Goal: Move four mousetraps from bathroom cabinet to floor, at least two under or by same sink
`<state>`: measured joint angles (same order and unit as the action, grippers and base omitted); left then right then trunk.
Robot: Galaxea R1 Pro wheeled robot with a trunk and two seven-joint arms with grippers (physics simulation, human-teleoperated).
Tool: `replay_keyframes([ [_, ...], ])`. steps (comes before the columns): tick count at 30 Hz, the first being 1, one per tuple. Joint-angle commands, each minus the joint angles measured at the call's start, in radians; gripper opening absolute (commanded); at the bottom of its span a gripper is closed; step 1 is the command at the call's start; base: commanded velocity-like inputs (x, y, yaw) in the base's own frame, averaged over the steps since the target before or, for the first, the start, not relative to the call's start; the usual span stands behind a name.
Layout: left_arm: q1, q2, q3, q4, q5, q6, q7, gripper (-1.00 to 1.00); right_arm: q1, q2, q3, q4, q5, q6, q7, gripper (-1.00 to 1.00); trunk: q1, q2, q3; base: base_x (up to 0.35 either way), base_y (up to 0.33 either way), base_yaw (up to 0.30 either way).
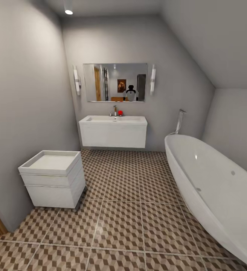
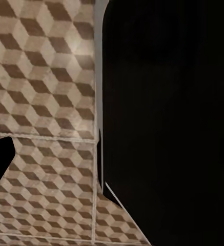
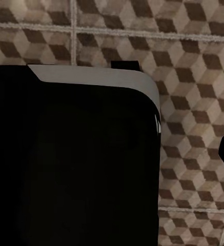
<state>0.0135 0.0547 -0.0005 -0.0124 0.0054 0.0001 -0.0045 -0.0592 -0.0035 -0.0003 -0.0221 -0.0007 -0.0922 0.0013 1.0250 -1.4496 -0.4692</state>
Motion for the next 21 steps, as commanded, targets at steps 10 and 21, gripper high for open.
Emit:
replay_keyframes([
  [10,0.001,-0.04,0.0,-0.037,0.002,0.0,-0.002,1.0,-0.005,0.001,-0.001,-0.036,-0.001,-0.01,0.003,1.0,0.0,0.0,-0.001,0.0,0.0,0.0],
  [21,0.002,0.055,0.002,-0.286,0.003,0.001,-0.004,1.0,-0.007,-0.004,-0.002,-0.28,-0.004,-0.023,0.007,1.0,0.0,0.0,-0.001,0.0,0.0,0.0],
])
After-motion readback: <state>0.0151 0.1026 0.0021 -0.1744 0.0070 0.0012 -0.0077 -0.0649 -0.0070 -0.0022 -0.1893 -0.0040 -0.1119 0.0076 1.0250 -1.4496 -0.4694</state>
